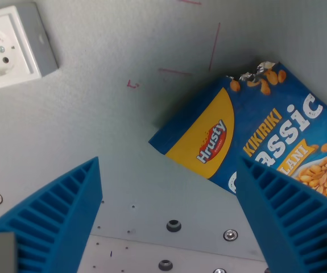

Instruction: Rotate around base positive z

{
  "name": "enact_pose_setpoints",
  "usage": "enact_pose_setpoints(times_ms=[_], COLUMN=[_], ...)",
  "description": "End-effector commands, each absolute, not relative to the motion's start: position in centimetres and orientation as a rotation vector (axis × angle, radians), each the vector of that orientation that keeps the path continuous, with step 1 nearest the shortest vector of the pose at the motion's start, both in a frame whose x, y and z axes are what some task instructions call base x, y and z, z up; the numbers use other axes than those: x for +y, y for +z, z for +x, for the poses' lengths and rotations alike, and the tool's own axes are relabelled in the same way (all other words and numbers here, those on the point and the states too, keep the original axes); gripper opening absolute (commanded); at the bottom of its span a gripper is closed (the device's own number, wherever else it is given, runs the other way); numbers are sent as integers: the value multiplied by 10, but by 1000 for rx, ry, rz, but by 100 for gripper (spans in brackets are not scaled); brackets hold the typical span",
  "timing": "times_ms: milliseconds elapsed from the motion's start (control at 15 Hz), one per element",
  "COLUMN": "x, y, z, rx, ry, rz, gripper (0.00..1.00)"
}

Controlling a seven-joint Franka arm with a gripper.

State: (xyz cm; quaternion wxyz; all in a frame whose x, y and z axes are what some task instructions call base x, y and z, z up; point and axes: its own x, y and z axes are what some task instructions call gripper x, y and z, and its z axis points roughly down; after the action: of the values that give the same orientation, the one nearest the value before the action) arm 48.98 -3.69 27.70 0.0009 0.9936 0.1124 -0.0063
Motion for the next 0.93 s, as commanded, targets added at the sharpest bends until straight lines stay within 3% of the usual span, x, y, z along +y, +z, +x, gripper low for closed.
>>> enact_pose_setpoints(times_ms=[67, 933], x=[-37, -37], y=[279, 279], z=[490, 490], rx=[373, 641], ry=[-12, -12], rz=[3117, 3071], gripper=[100, 100])
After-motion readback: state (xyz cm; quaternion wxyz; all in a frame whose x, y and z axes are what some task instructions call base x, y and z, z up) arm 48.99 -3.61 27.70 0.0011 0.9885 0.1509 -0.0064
